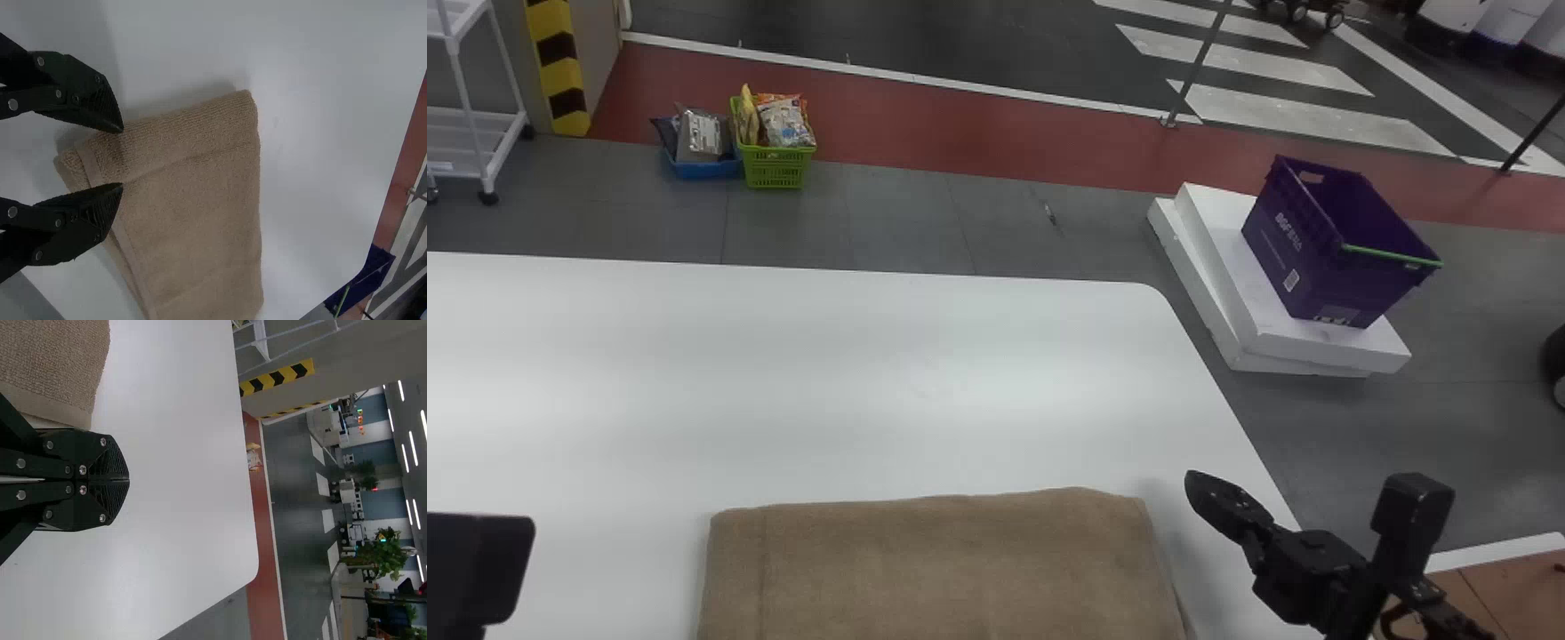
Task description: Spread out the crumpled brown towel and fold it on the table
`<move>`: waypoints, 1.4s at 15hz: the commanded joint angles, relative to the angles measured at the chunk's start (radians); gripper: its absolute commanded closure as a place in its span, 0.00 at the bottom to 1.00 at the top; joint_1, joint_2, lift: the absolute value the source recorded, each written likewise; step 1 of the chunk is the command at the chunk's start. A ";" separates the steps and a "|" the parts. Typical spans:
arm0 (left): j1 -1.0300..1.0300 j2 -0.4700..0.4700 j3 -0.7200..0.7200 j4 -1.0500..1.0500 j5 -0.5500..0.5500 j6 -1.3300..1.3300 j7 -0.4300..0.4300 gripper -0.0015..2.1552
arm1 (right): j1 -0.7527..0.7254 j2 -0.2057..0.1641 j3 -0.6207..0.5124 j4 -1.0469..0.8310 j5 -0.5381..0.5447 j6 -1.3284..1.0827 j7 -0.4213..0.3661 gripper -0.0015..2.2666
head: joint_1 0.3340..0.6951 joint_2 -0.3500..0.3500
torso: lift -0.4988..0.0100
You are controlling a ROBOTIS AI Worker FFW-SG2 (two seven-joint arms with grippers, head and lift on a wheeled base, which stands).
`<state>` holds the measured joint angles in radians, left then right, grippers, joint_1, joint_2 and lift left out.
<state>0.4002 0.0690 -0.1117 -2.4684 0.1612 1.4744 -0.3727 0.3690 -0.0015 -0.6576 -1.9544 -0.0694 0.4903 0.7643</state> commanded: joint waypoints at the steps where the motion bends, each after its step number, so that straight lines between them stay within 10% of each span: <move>1: -0.006 0.000 -0.005 -0.001 0.001 0.031 0.006 0.13 | 0.002 0.002 -0.001 0.002 -0.001 -0.003 0.000 0.76 | 1.00 0.00 | 0.73; 14: -0.030 0.000 -0.033 0.016 0.015 0.050 0.083 0.16 | 0.008 0.002 0.041 -0.015 0.005 0.034 -0.003 0.73 | 1.00 0.00 | 0.73; 17: -0.029 0.002 0.000 -0.007 0.031 0.050 0.070 0.16 | 0.010 0.002 -0.007 -0.181 -0.013 0.359 0.041 0.15 | 1.00 0.00 | 0.73; 21: -0.017 0.003 0.015 -0.027 0.031 0.047 0.043 0.16 | -0.091 0.002 -0.065 -0.328 0.039 0.936 0.145 0.02 | 1.00 0.00 | 0.73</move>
<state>0.3822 0.0731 -0.0985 -2.4937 0.1917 1.5222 -0.3279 0.3116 -0.0015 -0.7106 -2.2480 -0.0584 1.2687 0.9027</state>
